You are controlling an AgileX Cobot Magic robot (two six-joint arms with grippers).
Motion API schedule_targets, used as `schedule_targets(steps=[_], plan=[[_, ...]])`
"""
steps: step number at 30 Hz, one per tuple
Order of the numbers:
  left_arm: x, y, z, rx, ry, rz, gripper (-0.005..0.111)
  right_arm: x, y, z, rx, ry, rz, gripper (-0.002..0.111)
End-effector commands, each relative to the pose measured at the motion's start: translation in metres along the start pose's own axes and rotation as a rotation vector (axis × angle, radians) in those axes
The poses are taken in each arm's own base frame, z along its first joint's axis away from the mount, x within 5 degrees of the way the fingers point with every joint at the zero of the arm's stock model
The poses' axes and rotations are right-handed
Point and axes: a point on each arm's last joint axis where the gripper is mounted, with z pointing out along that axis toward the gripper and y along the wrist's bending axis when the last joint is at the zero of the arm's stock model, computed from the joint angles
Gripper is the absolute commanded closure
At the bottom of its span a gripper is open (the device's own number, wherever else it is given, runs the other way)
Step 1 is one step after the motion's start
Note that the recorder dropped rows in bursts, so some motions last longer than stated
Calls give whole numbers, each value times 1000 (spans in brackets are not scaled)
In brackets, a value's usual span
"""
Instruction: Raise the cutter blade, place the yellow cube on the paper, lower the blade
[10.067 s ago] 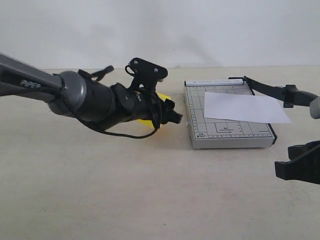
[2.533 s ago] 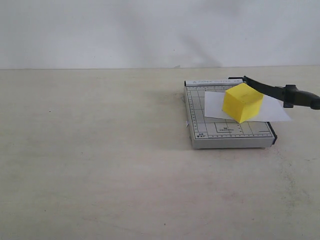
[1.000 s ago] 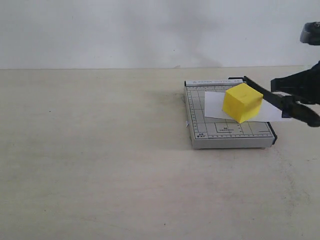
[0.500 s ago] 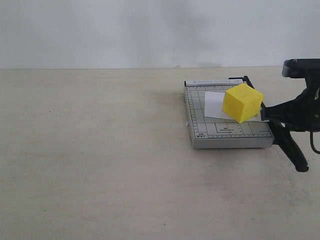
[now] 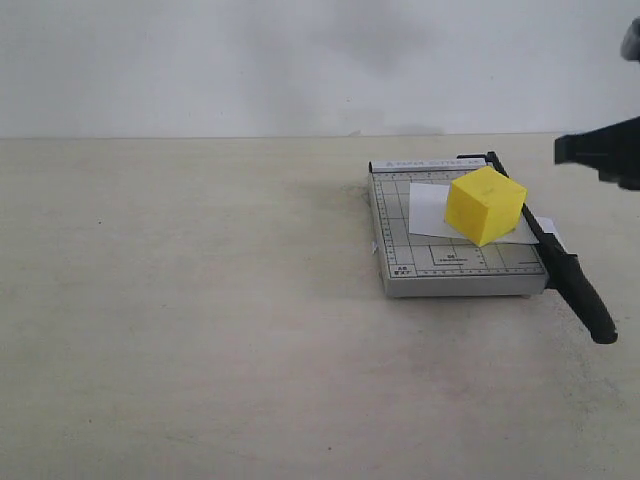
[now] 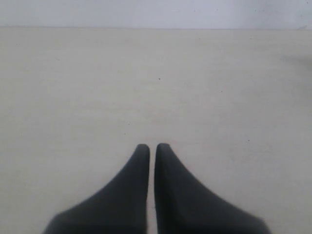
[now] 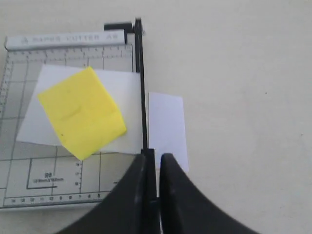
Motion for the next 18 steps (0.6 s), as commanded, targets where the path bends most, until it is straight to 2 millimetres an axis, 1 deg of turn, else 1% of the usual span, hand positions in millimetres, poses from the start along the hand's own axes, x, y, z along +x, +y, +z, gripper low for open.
schedule_targets(steps=[1,2,5,7,8,10,13,15,18], plan=[[-1,0,0,1,-19,-15,102,-7,-2,-45,-20,-149,-1,99],[-1,0,0,1,-19,-15,102,-3,-1,-51,-38,-207,-4,99],[-1,0,0,1,-19,-15,102,16,1,-79,-129,-507,-39,99],[-1,0,0,1,-19,-15,102,42,1,-93,-185,-655,-35,99],[-1,0,0,1,-19,-15,102,54,0,-96,-196,-672,-28,99],[-1,0,0,1,-19,-15,102,83,-3,-96,-200,-645,-6,99],[-1,0,0,1,-19,-15,102,109,-6,-97,-196,-619,3,99],[-1,0,0,2,-20,-15,102,114,-7,-99,-198,-632,3,99],[-1,0,0,2,-20,-15,102,112,-7,-104,-206,-674,3,99]])
